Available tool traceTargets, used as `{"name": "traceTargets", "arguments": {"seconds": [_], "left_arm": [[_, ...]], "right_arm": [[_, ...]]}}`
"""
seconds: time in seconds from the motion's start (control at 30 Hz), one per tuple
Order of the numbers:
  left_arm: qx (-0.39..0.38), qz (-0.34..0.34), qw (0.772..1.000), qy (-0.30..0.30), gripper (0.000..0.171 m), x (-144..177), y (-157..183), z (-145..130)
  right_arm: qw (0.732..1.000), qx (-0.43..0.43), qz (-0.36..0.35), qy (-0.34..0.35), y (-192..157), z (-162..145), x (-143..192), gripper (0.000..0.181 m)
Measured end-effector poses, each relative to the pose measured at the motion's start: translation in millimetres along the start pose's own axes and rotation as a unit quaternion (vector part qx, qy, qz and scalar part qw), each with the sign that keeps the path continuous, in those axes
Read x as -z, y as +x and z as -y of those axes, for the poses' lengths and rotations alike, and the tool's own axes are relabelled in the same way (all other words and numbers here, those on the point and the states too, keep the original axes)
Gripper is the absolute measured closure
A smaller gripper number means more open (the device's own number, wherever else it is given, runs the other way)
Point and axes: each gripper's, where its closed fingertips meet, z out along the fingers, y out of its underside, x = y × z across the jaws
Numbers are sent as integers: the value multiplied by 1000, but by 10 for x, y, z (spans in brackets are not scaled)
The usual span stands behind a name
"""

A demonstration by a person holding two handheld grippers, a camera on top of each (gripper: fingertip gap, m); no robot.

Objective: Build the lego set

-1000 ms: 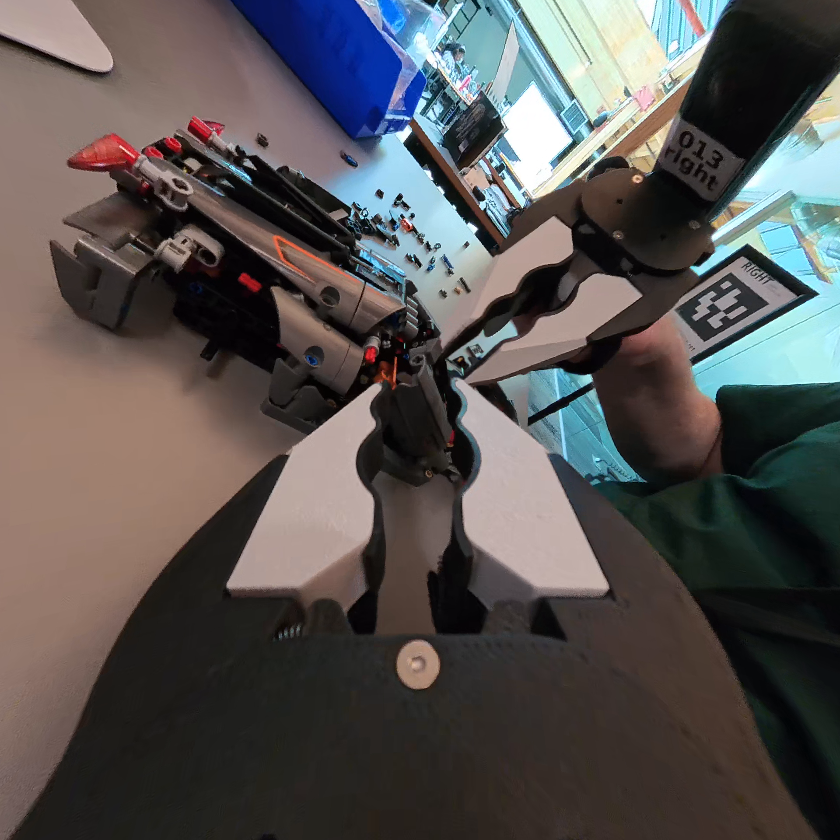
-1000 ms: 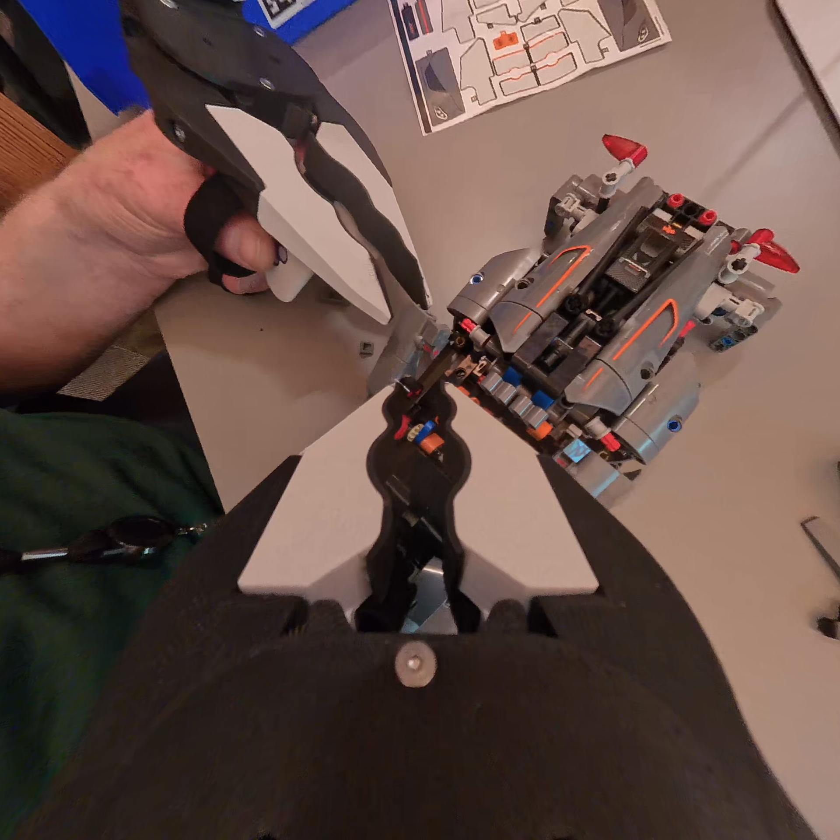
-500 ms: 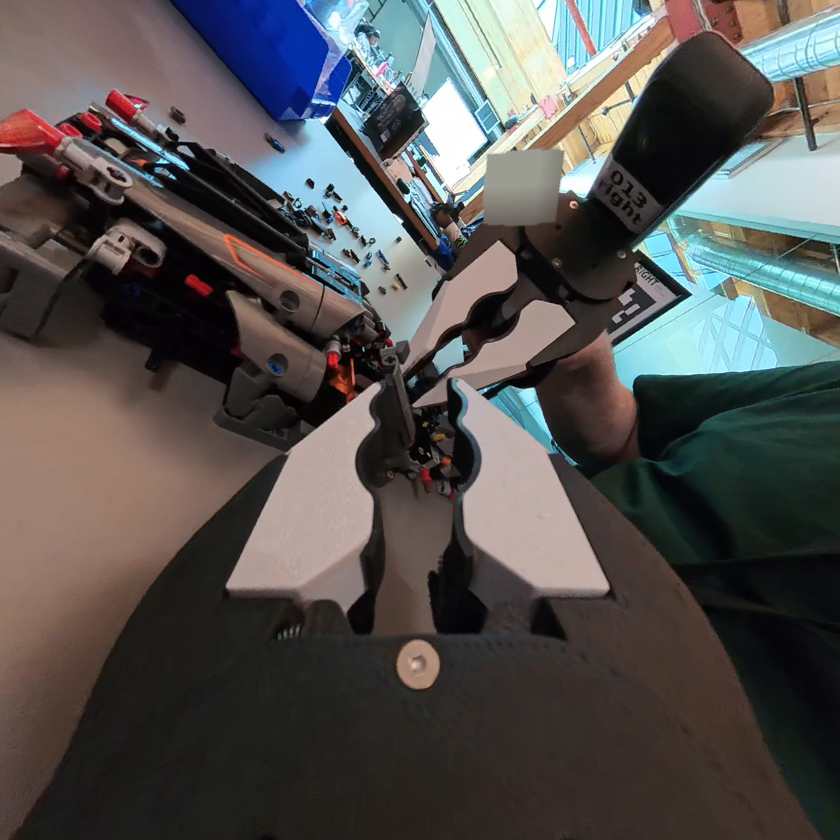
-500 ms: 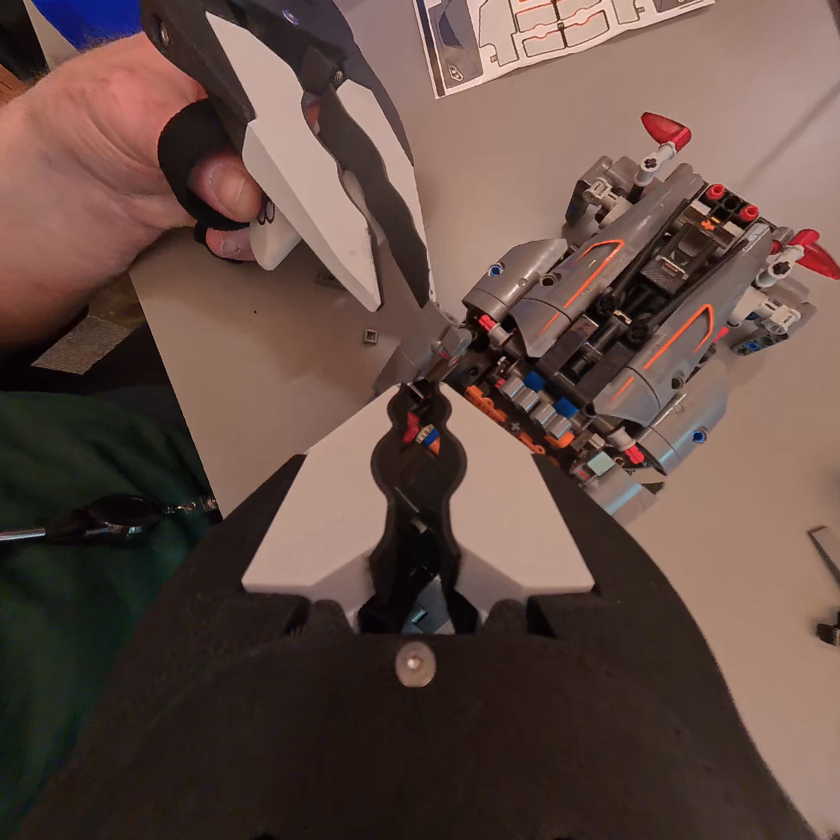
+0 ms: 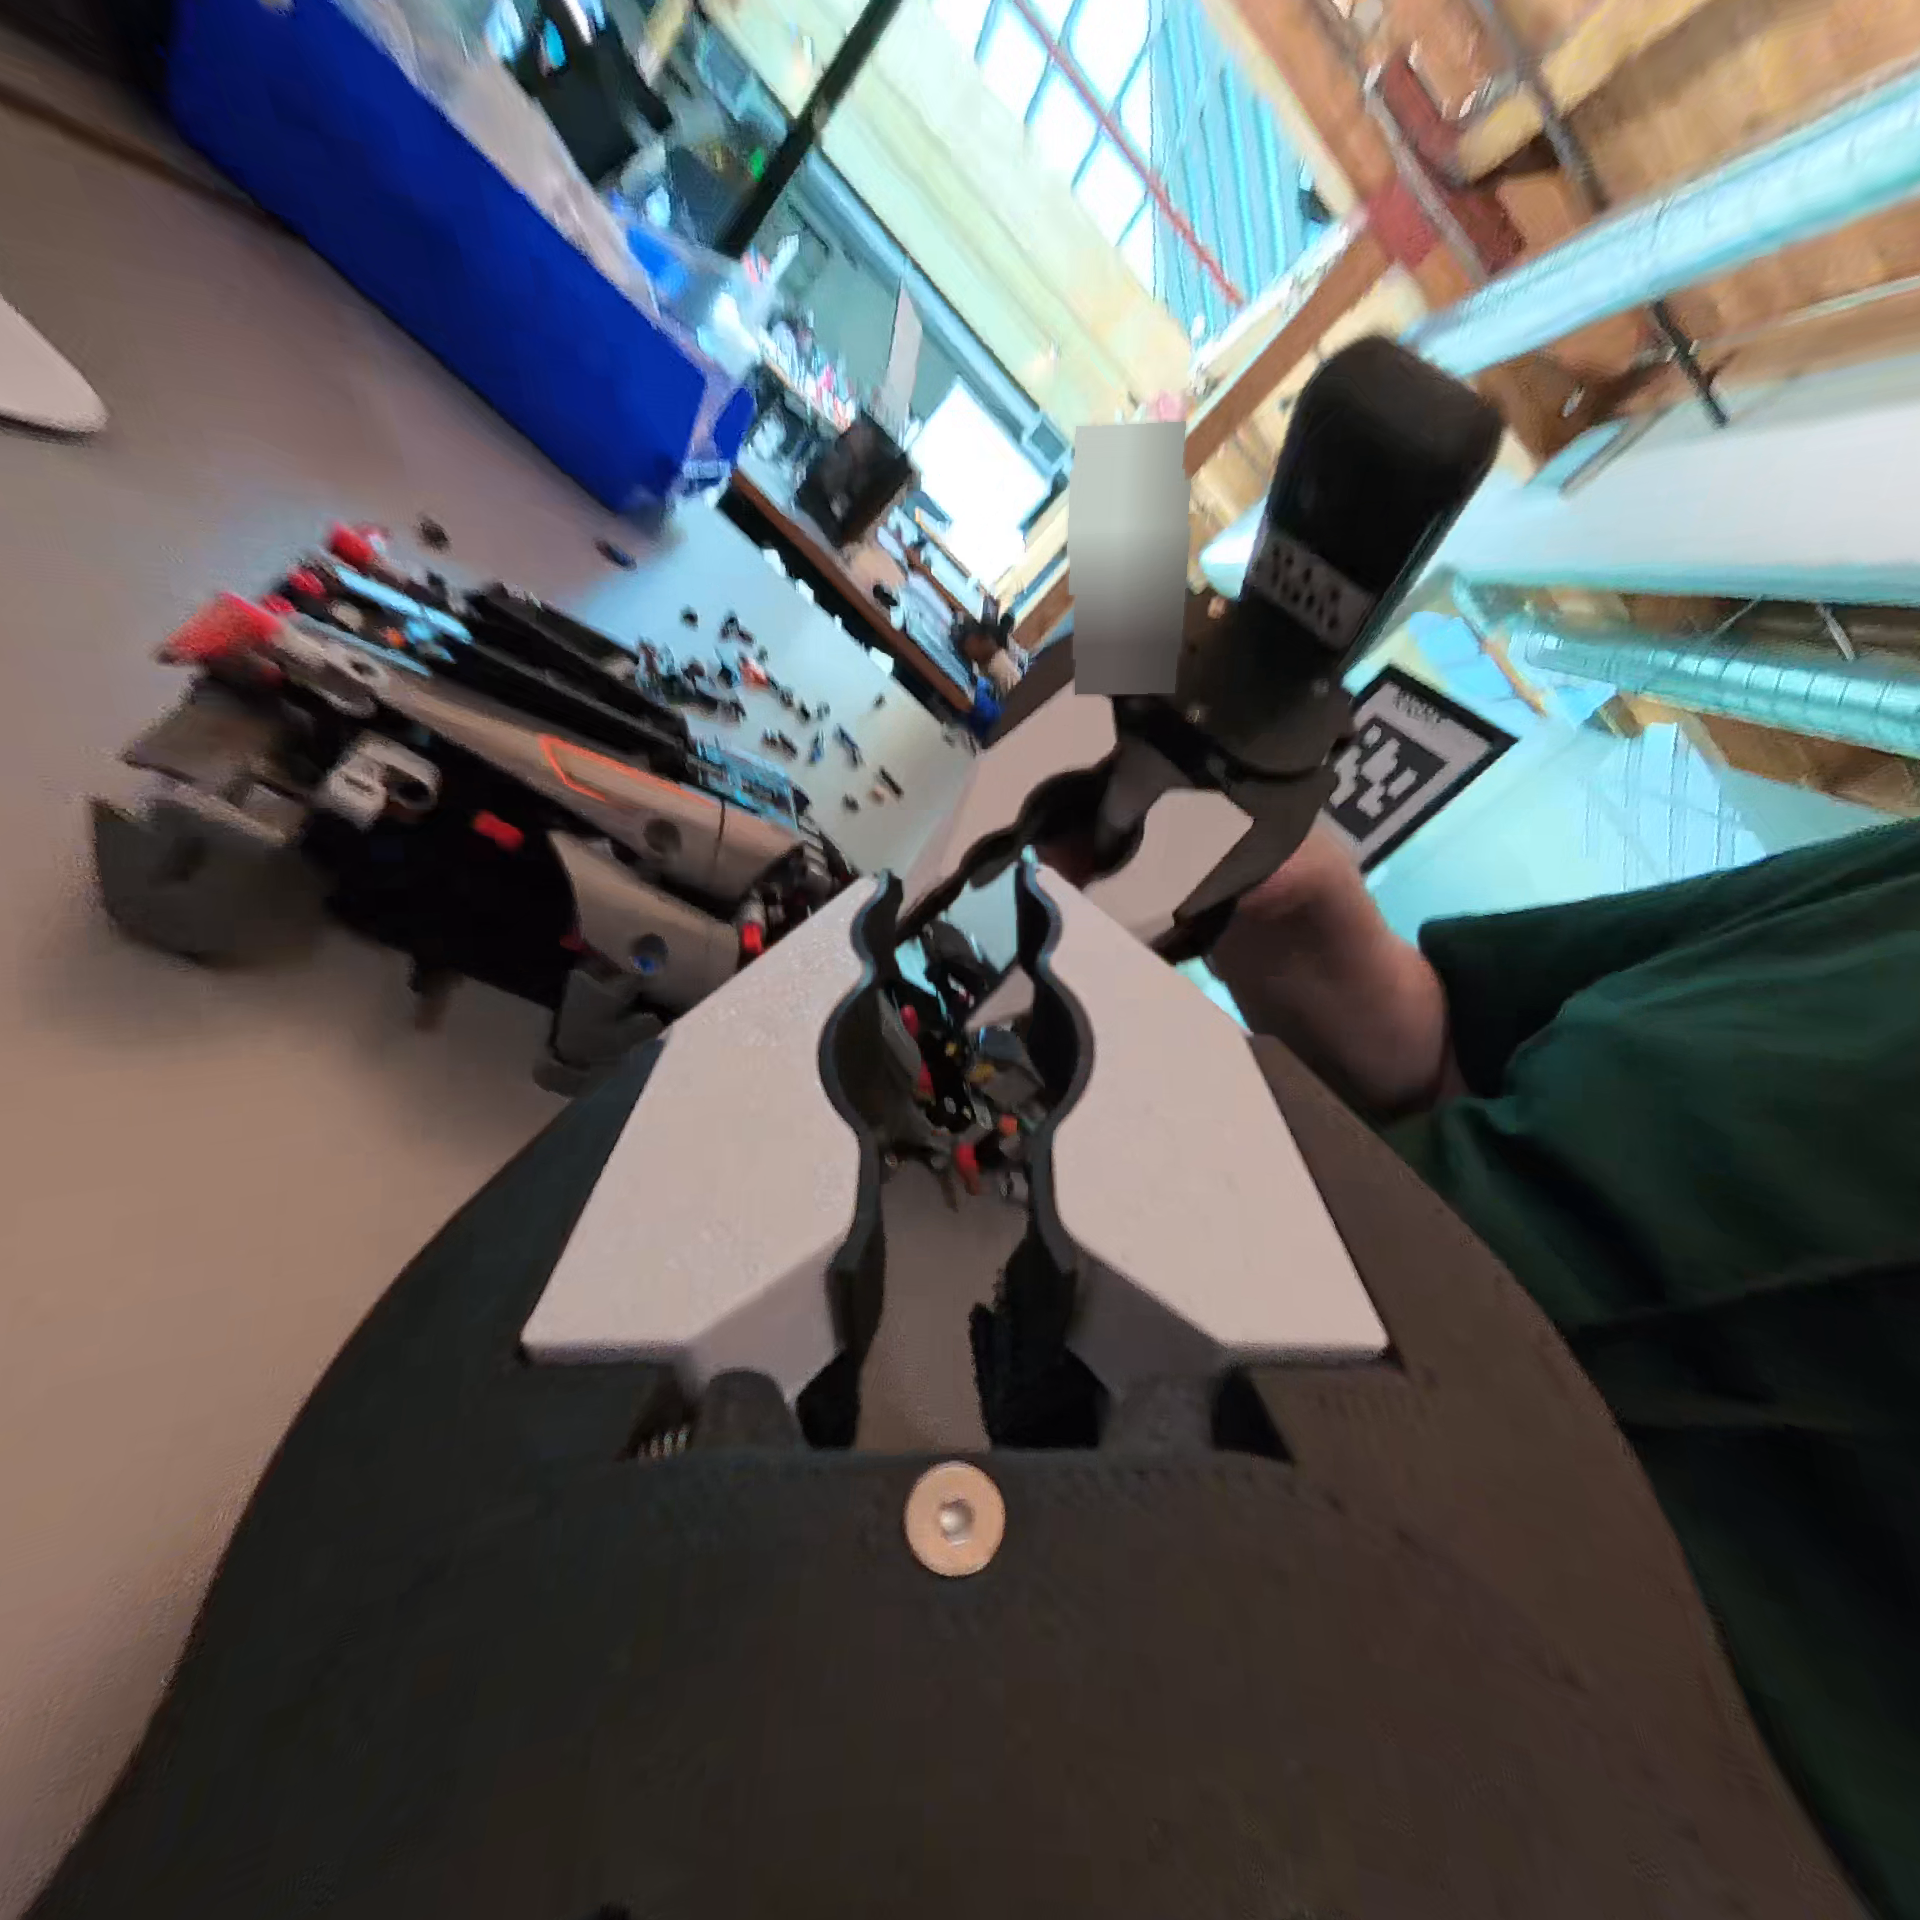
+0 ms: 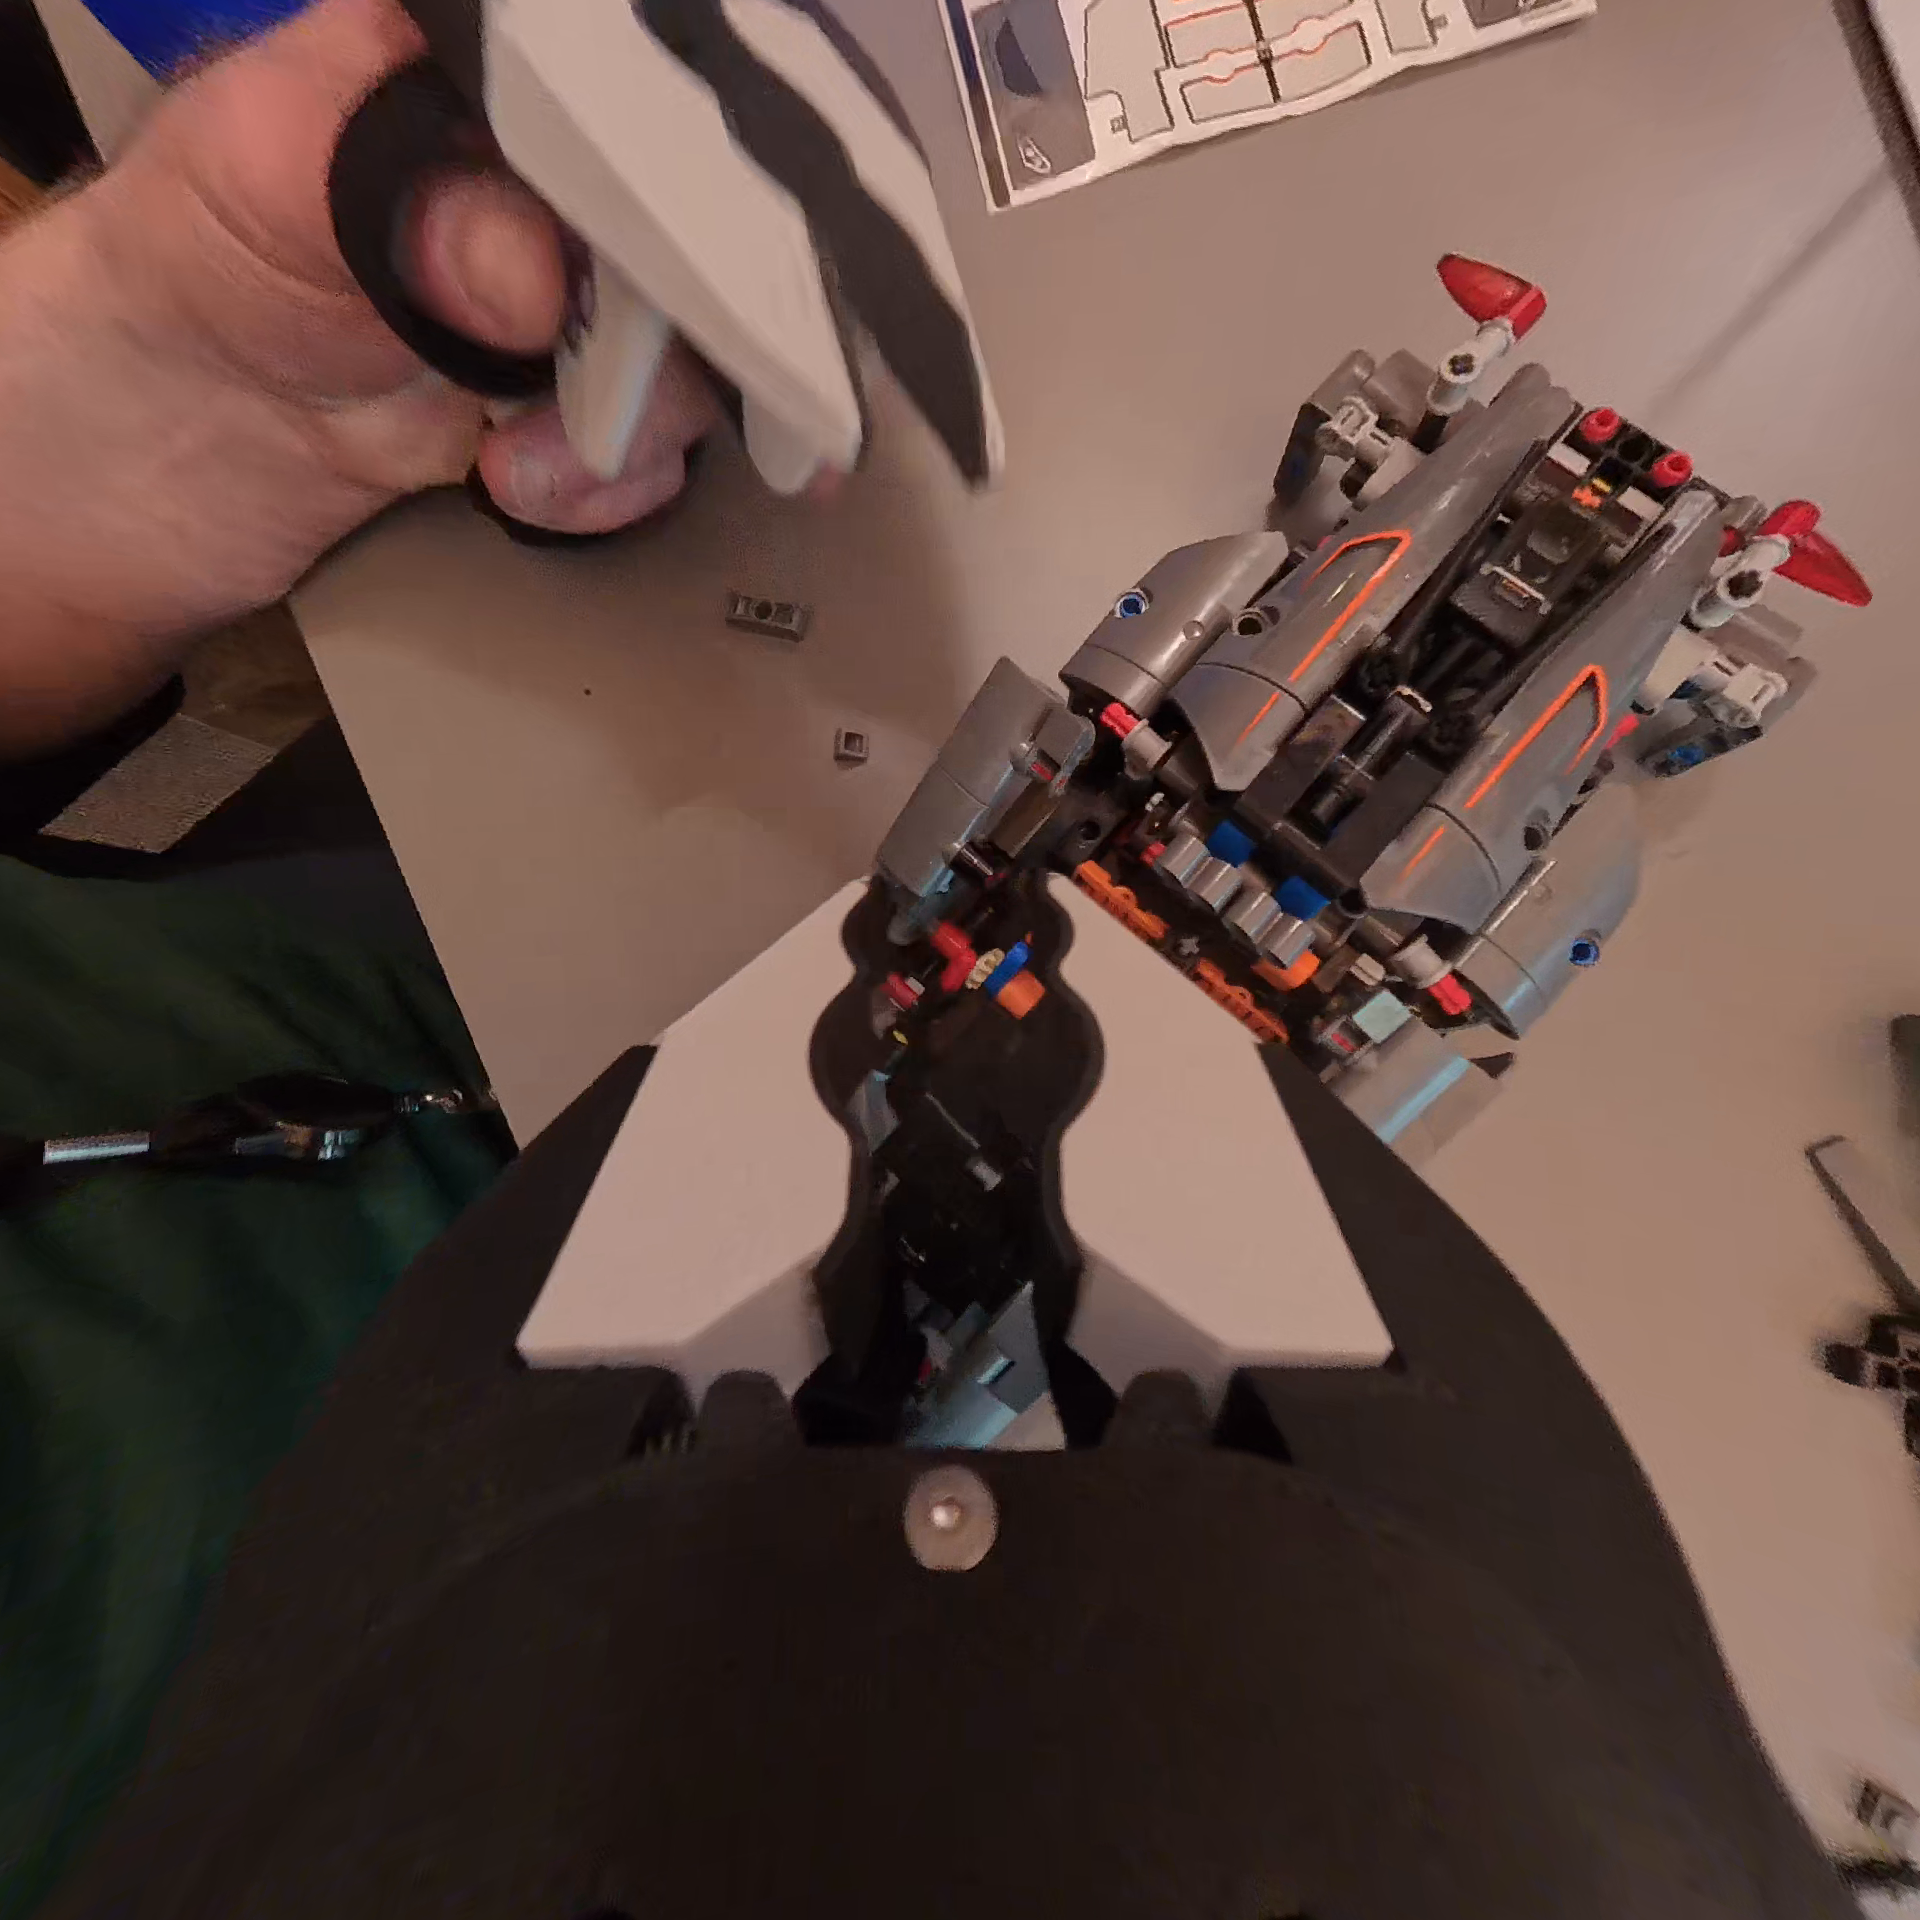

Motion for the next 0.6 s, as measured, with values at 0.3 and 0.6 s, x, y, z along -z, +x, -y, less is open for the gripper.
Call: {"name": "traceTargets", "arguments": {"seconds": [0.3,0.6], "left_arm": [[-6,49,993,109,150,321,-152,359],[-9,60,993,106,150,317,-184,349]], "right_arm": [[998,-8,-45,-42,-21,-17,-324,152],[998,41,-44,-22,-9,-52,-255,156]]}}
